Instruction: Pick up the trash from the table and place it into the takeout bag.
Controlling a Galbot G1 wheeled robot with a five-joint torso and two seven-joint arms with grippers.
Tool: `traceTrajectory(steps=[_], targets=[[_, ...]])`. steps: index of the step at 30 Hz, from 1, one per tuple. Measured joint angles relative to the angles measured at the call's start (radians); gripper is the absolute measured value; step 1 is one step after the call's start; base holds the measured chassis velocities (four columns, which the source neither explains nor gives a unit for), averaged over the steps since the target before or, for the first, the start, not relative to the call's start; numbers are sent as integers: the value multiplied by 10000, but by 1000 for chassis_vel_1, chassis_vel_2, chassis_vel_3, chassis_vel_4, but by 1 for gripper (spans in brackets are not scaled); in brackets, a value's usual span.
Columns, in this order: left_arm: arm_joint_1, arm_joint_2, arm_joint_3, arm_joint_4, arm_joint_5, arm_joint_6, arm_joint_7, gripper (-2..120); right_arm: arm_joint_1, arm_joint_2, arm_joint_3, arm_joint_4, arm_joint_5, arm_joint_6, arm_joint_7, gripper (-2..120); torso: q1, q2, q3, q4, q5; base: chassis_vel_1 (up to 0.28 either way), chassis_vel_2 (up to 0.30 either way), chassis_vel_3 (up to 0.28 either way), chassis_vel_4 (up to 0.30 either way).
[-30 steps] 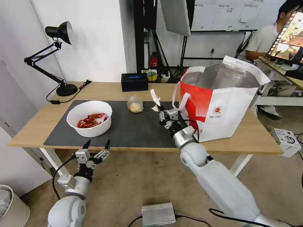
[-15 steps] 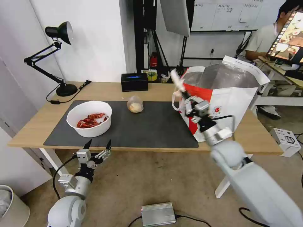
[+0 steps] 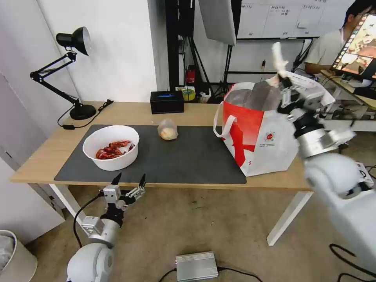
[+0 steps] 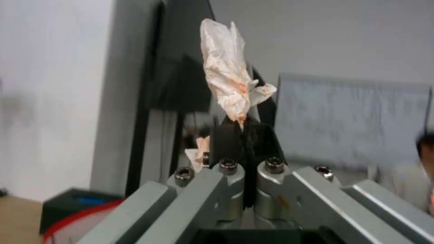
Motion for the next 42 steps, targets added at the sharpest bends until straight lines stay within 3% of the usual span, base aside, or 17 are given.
traceTrajectory(steps=[9,17,20,27,34,36,42], targets=[[-11,-175,105,-158,40,3,9,100,774,-667,425,266,3506,-2513,1288,0,0,-1,0,0,-1,0,0,0,0],[-42,-166,95,-177,-30,7,29,100,2784,-752,-451,-731,6428,-4249,2920,0,0,0,1,2,0,0,0,0,0],[-74,-137,38,-155,-89,7,43,100,3816,-573,-1040,-1417,8289,-4920,4112,0,0,0,1,1,-1,0,0,0,0],[-87,-113,-160,-75,-299,8,86,100,4759,-226,-1764,-2279,9423,-5505,5283,0,1,0,2,2,-1,0,0,0,0],[-97,-31,-340,5,-456,8,132,100,5107,-16,-2081,-2710,9760,-5708,5733,0,1,-1,2,2,-2,0,0,0,0],[-103,34,-385,52,-498,7,141,100,5116,62,-2109,-2748,9837,-5750,5799,14,1,-1,1,2,-2,0,0,0,0],[-119,56,-309,96,-498,7,143,100,5032,131,-2097,-2591,9833,-5788,5906,34,1,-1,1,0,-2,0,0,0,0]])
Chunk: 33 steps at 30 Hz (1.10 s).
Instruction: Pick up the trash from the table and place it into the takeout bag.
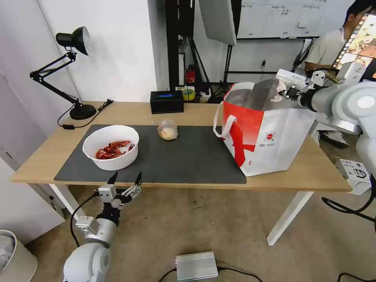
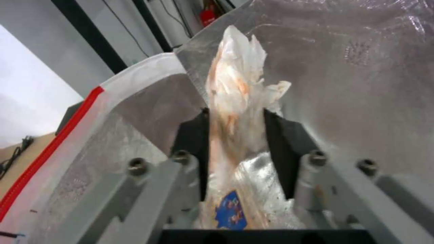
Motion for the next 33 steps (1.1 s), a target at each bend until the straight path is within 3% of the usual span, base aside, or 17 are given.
traceTrajectory(steps=[9,11,12,14,15,17,19,21,22,25,28,33], targets=[[-53,-19,127,11,49,0,-7,100,-179,19,142,217,-125,314,-121,66,0,0,0,0,0,0,0,0,0],[-34,-34,135,9,60,0,-8,100,-409,17,258,333,-943,947,-1141,76,0,0,0,0,0,0,0,0,0],[-34,-34,135,9,60,0,-8,100,-409,17,258,333,-943,947,-1141,76,0,0,0,0,0,0,0,0,0],[-11,-53,134,-3,68,0,-7,100,-796,-13,329,520,-2235,2009,-2656,84,0,0,0,1,0,0,0,0,0],[-11,-53,134,-3,68,0,-7,100,-796,-13,329,520,-2235,2009,-2656,84,0,0,0,1,0,0,0,0,0],[-1,-60,130,-22,71,0,-8,100,-1385,-85,440,825,-3677,3453,-4473,96,0,1,-1,0,0,0,0,0,0],[-1,-61,129,-26,71,-1,-8,100,-1526,-96,473,904,-3960,3738,-4882,97,0,0,-1,-1,0,0,0,0,0],[-3,-71,99,-32,73,-3,-8,100,-2268,-137,657,1263,-5026,4812,-6641,100,0,0,-1,0,1,0,0,0,0],[-3,-71,99,-32,73,-3,-8,100,-2268,-137,657,1263,-5026,4812,-6641,100,0,0,-1,0,1,0,0,0,0],[-6,-113,64,-59,75,-11,-24,100,-3209,-151,708,1685,-7115,6331,-8404,100,0,1,-1,0,1,0,0,0,0],[-3,-117,57,-64,75,-15,-27,100,-3422,-140,706,1760,-7783,6852,-8778,100,0,1,-1,0,0,0,0,0,0],[-7,-152,38,-62,76,-41,-41,100,-4100,-36,744,1908,-10199,8436,-9371,100,0,1,-1,2,0,0,0,0,0]])
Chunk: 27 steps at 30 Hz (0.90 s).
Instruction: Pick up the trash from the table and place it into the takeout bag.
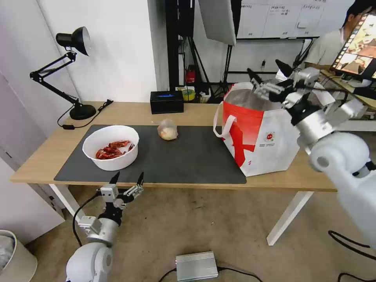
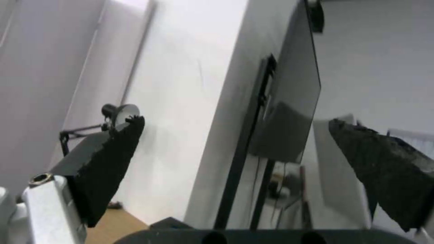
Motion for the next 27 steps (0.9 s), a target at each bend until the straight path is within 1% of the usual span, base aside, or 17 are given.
traceTrajectory(steps=[1,3,5,6,9,10,13,14,17,18,19,21,22,24,25,27], targets=[[-2,-15,-4,4,0,-20,-6,100,-209,60,95,60,-306,230,-48,100,0,0,0,0,0,0,0,0,0],[-3,-30,-9,9,-1,-39,-17,100,-400,125,188,118,-487,411,-76,100,0,0,0,-1,0,0,0,0,0],[-3,-60,-53,14,-7,-63,-29,100,-973,360,537,207,-928,843,-85,100,-1,0,0,-1,0,0,0,0,0],[-3,-60,-53,14,-7,-63,-29,100,-973,360,537,207,-928,843,-85,100,-1,0,0,-1,0,0,0,0,0],[3,-55,-153,16,-31,-81,-37,100,-1890,817,1128,274,-1561,1389,-63,100,0,0,0,-2,1,0,0,0,0],[3,-55,-153,16,-31,-81,-37,100,-1890,817,1128,274,-1561,1389,-63,100,0,0,0,-2,1,0,0,0,0],[26,-11,-246,38,-60,-89,-35,100,-2841,1383,1696,402,-2148,1767,-7,100,-1,0,0,-2,1,0,0,0,0],[26,-11,-246,38,-60,-89,-35,100,-2841,1383,1696,402,-2148,1767,-7,100,-1,0,0,-2,1,0,0,0,0],[47,-2,-321,78,-74,-116,6,100,-3840,2101,2217,592,-2499,1993,60,100,0,0,0,-1,0,0,0,0,0],[47,-2,-321,78,-74,-116,6,100,-3840,2101,2217,592,-2499,1993,60,100,0,0,0,-1,0,0,0,0,0],[58,-1,-347,91,-74,-126,50,100,-4121,2317,2369,628,-2585,2057,65,100,0,0,0,-1,0,0,0,0,0],[72,-6,-369,118,-74,-139,100,100,-4810,2914,2727,718,-2850,2221,73,100,-1,1,0,-2,1,0,0,0,0],[72,-6,-369,118,-74,-139,100,100,-4810,2914,2727,718,-2850,2221,73,100,-1,1,0,-2,1,0,0,0,0],[75,-17,-381,137,-72,-150,114,100,-5499,3444,2990,838,-2994,2292,146,100,-1,0,0,-2,-1,0,0,0,0],[75,-17,-381,137,-72,-150,114,100,-5499,3444,2990,838,-2994,2292,146,100,-1,0,0,-2,-1,0,0,0,0],[72,-22,-387,150,-72,-152,126,100,-6149,3885,3130,961,-3013,2296,256,100,-1,1,0,-2,0,0,0,0,0]])
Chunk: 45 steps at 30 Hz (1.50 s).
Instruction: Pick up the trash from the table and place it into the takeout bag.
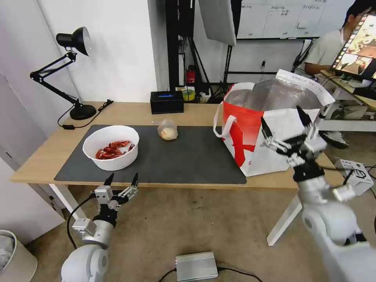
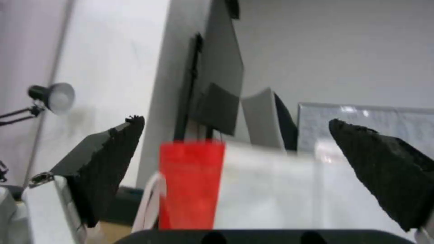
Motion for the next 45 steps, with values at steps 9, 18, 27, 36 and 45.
traceTrajectory(steps=[9,18,27,36,45], targets=[[-2,-24,46,50,61,-1,42,100,-1271,873,-206,406,-84,-300,416,100,0,0,0,1,-1,0,0,0,0],[80,-39,-32,-26,66,-1,116,100,-2015,1213,-811,591,55,-1190,1240,100,0,0,0,1,-1,0,0,0,0],[164,-18,-160,-98,39,-2,223,100,-2113,1293,-1155,197,38,-1836,1830,100,1,0,1,1,0,0,0,0,0],[183,-31,-157,-80,29,-7,279,100,-2041,1284,-1720,108,-307,-2062,2020,100,1,-1,1,1,0,0,0,0,0],[143,-33,-203,-8,13,-10,283,100,-1925,1339,-1929,-123,-439,-2051,2020,100,1,0,1,1,0,0,0,0,0]])
